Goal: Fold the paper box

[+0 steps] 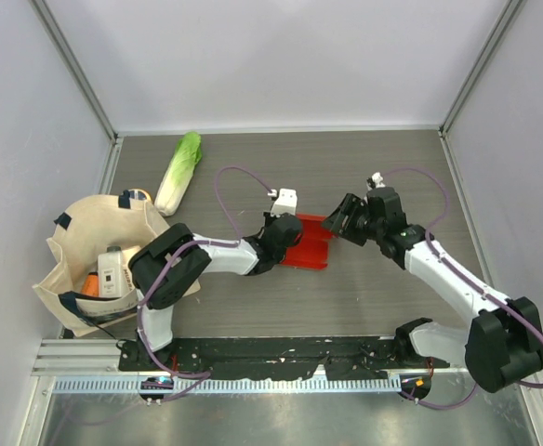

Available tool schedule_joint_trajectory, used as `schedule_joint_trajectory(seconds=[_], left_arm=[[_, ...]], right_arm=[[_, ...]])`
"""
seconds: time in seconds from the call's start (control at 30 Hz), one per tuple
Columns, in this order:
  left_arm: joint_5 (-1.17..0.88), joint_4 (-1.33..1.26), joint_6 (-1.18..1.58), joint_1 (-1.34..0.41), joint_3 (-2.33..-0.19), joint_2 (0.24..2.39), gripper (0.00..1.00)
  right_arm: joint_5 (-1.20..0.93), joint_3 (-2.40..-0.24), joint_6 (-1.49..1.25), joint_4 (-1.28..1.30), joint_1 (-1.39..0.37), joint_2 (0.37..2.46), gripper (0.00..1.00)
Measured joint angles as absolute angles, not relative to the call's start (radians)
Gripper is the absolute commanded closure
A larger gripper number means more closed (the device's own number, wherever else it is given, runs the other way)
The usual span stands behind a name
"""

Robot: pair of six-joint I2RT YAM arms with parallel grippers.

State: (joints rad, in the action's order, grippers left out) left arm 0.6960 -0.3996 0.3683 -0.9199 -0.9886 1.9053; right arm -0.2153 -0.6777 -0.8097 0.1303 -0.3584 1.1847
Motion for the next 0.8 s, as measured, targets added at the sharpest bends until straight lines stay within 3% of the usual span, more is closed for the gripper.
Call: schedule_joint_trajectory(seconds=[0.17,0.33,0.8], left_arm=[[0.719,-0.379,0.412,-0.92,-0.972,1.889,1.0],[0.731,-0.369,0.432,-0.92,-0.972,1.888,1.0],[0.733,-0.362,0.465,-0.92,-0.965,1.887,1.0]], right_arm=[[-0.125,-0.852,-0.625,0.315,-0.358,1.206,0.43],[-0.124,-0.945,-0.575,0.325,-0.358,1.342,0.44],[-0.163,-0.931,-0.58,0.234,-0.358,1.427,0.48]])
